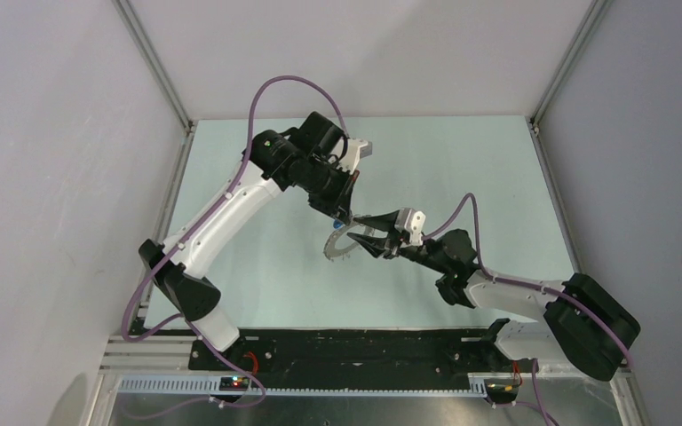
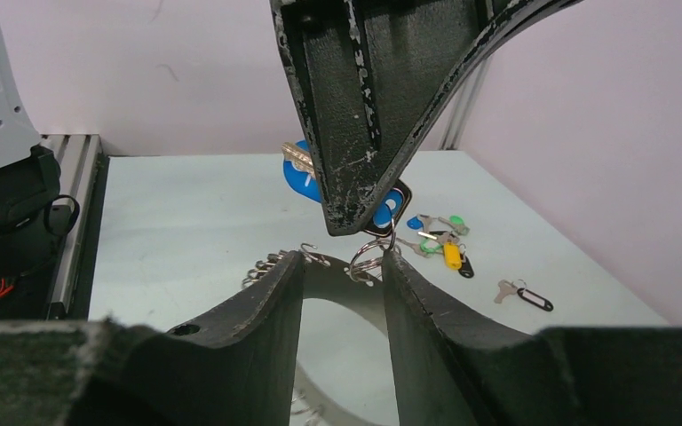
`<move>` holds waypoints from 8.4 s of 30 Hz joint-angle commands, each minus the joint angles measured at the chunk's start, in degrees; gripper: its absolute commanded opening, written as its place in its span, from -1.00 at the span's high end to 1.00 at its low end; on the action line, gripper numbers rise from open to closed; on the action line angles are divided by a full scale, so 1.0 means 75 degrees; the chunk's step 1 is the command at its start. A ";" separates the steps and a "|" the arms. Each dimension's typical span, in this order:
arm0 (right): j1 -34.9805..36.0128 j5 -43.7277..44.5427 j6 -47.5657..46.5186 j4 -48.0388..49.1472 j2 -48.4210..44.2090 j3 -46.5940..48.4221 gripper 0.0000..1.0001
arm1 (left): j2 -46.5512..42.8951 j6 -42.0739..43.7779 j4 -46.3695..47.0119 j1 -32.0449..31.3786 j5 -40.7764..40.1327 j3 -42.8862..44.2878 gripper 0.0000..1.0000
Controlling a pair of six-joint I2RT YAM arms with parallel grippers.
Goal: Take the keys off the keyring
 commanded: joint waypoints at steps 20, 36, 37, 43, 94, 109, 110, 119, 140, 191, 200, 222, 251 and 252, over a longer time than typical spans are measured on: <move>0.0034 0.0476 -0.0026 0.0219 0.0293 0.0499 0.58 | -0.0403 -0.0226 0.0308 -0.0024 0.0480 0.0372 1.00; 0.0022 0.0616 -0.0315 -0.0264 -0.0518 0.0098 0.63 | -0.0549 -0.0246 0.0304 0.0087 0.0299 0.0268 1.00; 0.0022 0.0626 -0.0337 -0.0340 -0.0577 0.0090 0.63 | -0.0547 -0.0255 0.0300 0.0084 0.0302 0.0265 1.00; 0.0027 0.0639 -0.0431 -0.0484 -0.0742 0.0037 0.92 | -0.0559 -0.0272 0.0298 0.0094 0.0293 0.0299 1.00; 0.0116 0.0412 -0.0163 0.0424 0.0064 0.0411 0.59 | -0.0444 -0.0307 0.0328 0.0015 0.0646 0.0168 1.00; 0.0139 0.0330 -0.0047 0.0486 0.0214 0.0546 0.36 | -0.0449 -0.0343 0.0376 -0.0003 0.0709 0.0157 1.00; 0.0139 0.0329 -0.0041 0.0498 0.0221 0.0555 0.37 | -0.0446 -0.0334 0.0370 -0.0014 0.0708 0.0161 0.99; 0.0145 0.0495 -0.0173 0.0147 0.0103 0.0599 0.76 | -0.0493 -0.0331 0.0369 -0.0007 0.0585 0.0208 1.00; 0.0383 0.0602 -0.1523 0.0005 -0.1012 0.0024 1.00 | -0.0453 -0.0458 0.0369 0.0393 0.0695 -0.0317 0.99; 0.0657 0.1339 -0.6626 0.1366 -0.0520 -0.1040 1.00 | -0.0713 -0.0064 0.0378 0.0623 0.0808 -0.0651 1.00; 0.0698 0.1369 -0.6032 0.1380 -0.0323 -0.1260 1.00 | -0.0908 -0.0043 0.0587 0.0621 0.0875 -0.0376 1.00; -0.0698 -0.0261 0.0480 -0.0085 -0.1428 -0.0548 0.08 | -0.0852 0.1104 0.1134 -0.0445 -0.2468 -0.0334 1.00; -0.2844 -0.1866 0.2274 0.2122 0.0523 0.0709 0.10 | -0.3165 0.5309 0.5765 -0.1880 -0.6406 -0.4211 0.99; -0.2911 -0.2131 0.2449 0.2154 0.0650 0.0887 0.11 | -0.3200 0.5523 0.5867 -0.1884 -0.6667 -0.4233 0.99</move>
